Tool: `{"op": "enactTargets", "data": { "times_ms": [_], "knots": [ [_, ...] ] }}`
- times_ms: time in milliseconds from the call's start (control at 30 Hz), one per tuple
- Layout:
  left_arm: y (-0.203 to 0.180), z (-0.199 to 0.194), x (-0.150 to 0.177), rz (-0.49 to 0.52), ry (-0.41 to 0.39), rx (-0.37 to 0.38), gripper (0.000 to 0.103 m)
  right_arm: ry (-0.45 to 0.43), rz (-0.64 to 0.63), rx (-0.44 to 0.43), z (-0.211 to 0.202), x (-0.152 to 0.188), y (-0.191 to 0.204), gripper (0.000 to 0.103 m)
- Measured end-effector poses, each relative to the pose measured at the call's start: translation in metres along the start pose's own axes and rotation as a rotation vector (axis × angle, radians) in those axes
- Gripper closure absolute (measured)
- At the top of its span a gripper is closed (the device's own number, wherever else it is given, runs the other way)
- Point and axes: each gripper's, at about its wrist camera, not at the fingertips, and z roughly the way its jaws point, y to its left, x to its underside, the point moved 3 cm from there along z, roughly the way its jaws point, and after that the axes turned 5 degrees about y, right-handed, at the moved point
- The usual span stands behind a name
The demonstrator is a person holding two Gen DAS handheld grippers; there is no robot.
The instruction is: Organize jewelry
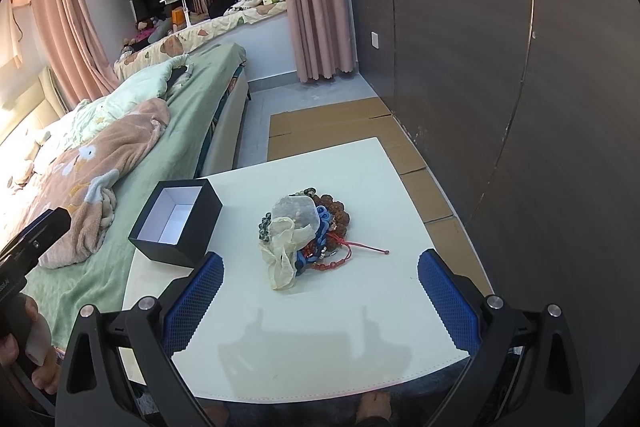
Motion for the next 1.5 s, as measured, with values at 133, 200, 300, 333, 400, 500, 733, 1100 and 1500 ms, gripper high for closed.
{"op": "enactTargets", "data": {
  "times_ms": [133,200,300,333,400,500,733,1100,1500],
  "knots": [
    [-0.001,0.000,-0.001,0.000,0.002,0.004,0.005,0.001,0.001,-0.001,0.000,0.000,0.000,0.008],
    [-0.002,0.000,-0.002,-0.002,-0.002,0.007,0.005,0.001,-0.002,-0.002,0.000,0.000,0.000,0.008],
    [-0.001,-0.001,-0.005,-0.013,-0.017,0.010,0.005,0.003,-0.002,-0.003,0.001,0.000,0.000,0.008],
    [-0.002,0.000,-0.006,-0.017,-0.016,0.018,0.005,0.003,0.000,-0.005,0.001,0.000,0.000,0.008],
    [-0.003,0.003,-0.007,-0.024,-0.011,0.026,0.005,0.008,0.015,-0.014,0.002,0.000,-0.002,0.008],
    [-0.007,0.012,-0.007,-0.029,0.009,0.039,0.005,0.014,0.057,-0.025,0.006,-0.001,-0.011,0.008],
    [-0.029,0.030,-0.007,-0.007,0.034,0.096,0.010,0.012,0.161,-0.035,0.014,-0.005,-0.041,0.008],
    [-0.076,0.083,0.006,0.047,0.157,0.161,0.021,0.040,0.246,-0.060,0.027,-0.013,-0.072,0.013],
    [-0.104,0.151,0.030,0.079,0.319,0.184,0.029,0.077,0.360,-0.081,0.051,-0.019,-0.099,0.024]
  ]
}}
